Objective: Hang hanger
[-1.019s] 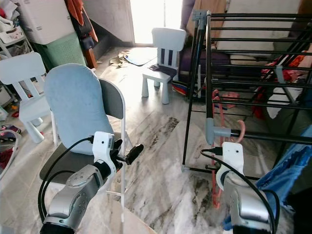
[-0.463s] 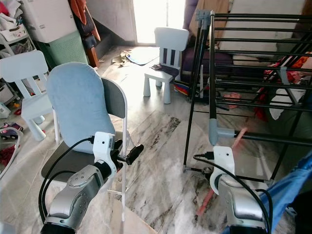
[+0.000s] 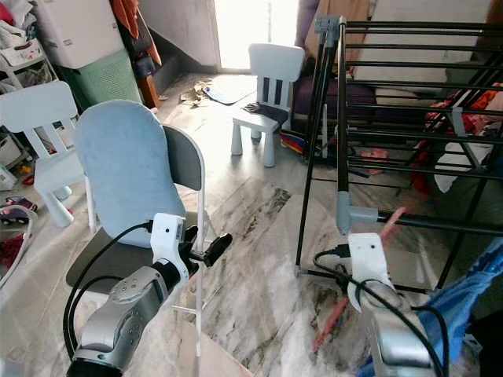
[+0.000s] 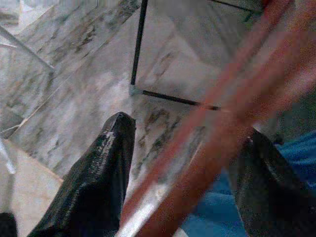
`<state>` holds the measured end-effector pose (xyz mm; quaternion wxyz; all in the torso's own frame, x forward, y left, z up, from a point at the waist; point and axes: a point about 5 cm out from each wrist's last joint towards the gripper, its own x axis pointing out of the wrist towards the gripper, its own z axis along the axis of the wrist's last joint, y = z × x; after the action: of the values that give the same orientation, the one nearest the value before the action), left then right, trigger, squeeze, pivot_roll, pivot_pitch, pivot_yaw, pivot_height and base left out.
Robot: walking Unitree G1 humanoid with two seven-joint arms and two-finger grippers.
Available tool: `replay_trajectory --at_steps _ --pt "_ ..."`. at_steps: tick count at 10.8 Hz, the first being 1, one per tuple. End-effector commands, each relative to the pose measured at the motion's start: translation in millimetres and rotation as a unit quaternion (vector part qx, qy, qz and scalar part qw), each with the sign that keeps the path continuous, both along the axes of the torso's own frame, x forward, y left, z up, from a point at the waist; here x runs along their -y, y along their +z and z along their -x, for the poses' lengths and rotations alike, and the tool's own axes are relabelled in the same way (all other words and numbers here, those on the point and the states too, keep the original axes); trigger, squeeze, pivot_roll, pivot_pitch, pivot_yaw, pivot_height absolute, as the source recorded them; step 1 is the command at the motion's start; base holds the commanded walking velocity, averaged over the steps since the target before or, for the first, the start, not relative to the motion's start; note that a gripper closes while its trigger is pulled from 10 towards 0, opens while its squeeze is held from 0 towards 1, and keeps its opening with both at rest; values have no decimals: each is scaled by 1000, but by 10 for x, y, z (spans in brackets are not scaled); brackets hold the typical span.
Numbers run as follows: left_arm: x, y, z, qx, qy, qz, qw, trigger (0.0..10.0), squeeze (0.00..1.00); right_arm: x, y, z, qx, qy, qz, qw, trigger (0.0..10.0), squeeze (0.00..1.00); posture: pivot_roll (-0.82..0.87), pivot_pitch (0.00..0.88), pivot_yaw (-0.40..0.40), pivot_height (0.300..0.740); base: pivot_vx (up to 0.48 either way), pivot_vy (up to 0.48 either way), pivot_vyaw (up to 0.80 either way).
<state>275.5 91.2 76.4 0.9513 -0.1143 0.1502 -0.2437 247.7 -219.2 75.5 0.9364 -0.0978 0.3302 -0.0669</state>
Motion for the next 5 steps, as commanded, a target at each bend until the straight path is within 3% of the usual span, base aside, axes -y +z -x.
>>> replay_trajectory --at_steps 1,5 --pt "-15 19 -31 4 2 -3 1000 10000 0 -32 48 6 17 7 9 1000 10000 1000 -255 0 46 740 0 0 0" --pt "-18 24 -48 5 -1 -6 1000 10000 0 -6 76 86 29 4 37 999 10000 1000 -262 0 56 740 0 0 0"
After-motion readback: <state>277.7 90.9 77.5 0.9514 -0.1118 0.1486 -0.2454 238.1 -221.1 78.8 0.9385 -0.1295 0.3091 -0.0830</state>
